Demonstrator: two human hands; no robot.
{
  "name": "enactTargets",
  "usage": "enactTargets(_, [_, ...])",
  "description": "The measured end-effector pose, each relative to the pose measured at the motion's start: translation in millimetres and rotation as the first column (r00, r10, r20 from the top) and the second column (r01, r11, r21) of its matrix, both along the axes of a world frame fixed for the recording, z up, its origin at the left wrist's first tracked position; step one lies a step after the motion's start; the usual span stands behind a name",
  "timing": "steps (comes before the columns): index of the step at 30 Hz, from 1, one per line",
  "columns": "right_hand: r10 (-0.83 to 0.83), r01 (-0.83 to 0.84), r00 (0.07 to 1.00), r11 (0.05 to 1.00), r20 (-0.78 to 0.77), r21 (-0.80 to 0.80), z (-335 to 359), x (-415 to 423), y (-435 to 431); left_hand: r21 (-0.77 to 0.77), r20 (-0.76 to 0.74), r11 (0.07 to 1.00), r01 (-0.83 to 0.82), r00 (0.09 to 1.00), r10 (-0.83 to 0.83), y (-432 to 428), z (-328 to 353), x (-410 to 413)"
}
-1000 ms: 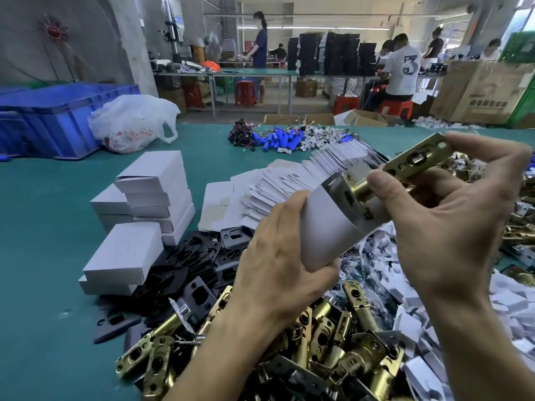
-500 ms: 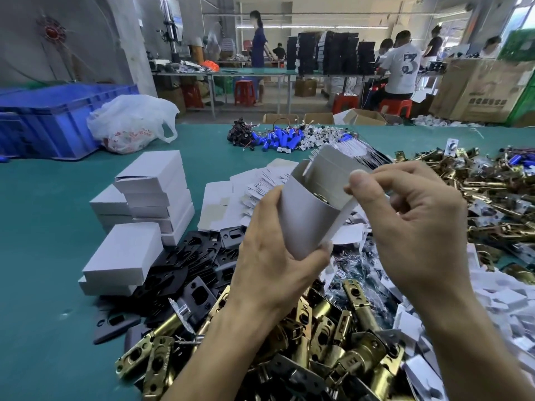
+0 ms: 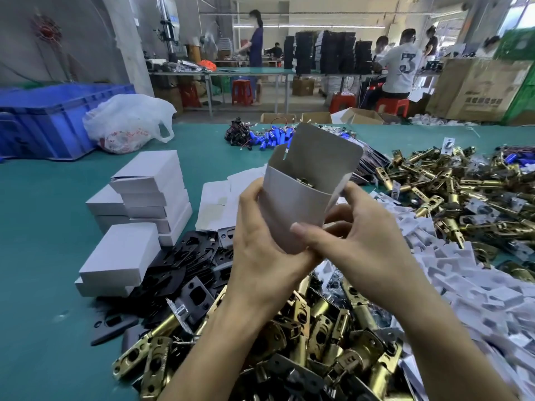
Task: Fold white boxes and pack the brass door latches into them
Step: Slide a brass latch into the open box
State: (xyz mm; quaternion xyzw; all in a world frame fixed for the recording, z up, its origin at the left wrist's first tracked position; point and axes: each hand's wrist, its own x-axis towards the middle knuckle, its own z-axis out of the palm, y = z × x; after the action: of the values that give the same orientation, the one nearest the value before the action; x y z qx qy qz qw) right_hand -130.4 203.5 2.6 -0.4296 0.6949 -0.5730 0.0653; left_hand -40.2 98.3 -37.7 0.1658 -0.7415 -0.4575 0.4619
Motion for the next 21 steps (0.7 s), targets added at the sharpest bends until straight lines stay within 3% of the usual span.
enactTargets(5, [0.085,-0.085,0.996,0.995,0.023,0.044,4,-19,14,0.269,-0.041,0.932,0.241,0.97,-0.239,-9,0,2])
enactTargets(10, [0.212,-0.207,0.977,0.964,-0.013,0.165,6,-23,19,0.31,-0.05,0.882,0.354,0.933,-0.356,-10,-4,0])
enactTargets(12, [0.105,-0.107,0.994,0.976,0.025,0.191,5,-30,23,0.36,-0.087,0.868,0.342,0.939,-0.334,-11,-5,1])
enactTargets(14, [-0.139,0.155,0.987,0.955,-0.079,0.253,2,-43,30,0.446,-0.123,0.843,0.301,0.953,-0.275,-12,-3,1])
enactTargets(17, [-0.34,0.484,0.869,0.731,-0.359,0.48,-7,-67,41,0.544,-0.177,0.801,0.248,0.968,-0.179,-12,2,1])
enactTargets(21, [-0.314,0.524,0.848,0.369,-0.427,0.768,-27,-86,49,0.572,-0.231,0.779,0.256,0.962,-0.146,-13,6,2])
